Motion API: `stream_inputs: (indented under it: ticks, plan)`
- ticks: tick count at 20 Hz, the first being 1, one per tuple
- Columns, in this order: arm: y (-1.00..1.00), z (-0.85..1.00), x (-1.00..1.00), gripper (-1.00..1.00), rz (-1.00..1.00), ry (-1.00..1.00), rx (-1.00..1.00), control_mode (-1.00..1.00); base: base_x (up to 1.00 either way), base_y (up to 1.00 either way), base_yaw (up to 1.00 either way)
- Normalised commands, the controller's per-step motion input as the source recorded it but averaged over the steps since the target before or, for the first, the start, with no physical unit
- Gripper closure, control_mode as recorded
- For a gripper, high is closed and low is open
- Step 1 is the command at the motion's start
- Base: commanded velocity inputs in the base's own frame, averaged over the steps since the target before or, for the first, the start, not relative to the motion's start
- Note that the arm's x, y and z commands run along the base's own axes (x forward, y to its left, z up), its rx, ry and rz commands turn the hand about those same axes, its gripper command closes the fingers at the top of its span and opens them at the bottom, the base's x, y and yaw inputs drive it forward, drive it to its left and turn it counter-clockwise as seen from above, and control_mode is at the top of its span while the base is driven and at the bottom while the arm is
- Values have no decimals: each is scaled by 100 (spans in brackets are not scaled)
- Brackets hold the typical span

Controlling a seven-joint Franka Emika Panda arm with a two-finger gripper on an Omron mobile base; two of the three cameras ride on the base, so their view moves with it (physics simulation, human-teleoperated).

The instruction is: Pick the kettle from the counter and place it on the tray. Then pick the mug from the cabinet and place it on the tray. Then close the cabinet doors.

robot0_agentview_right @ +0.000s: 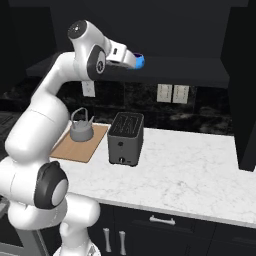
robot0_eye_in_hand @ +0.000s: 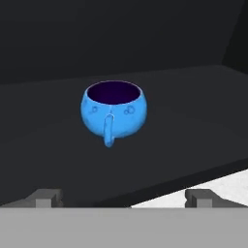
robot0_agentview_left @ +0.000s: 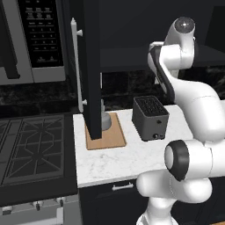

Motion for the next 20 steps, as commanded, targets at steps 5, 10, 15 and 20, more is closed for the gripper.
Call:
stream_inputs:
  ticks: [5,10,15,20]
  plan:
    - [0,-18,26,-100,4,0,-3,-100,0,0,0]
    - [0,-12,35,-100,0,0,-1,-100,0,0,0]
    - [3,-1,43,-100,0,2,0,-100,0,0,0]
    - [0,0,40,-100,0,8,0,-100,0,0,0]
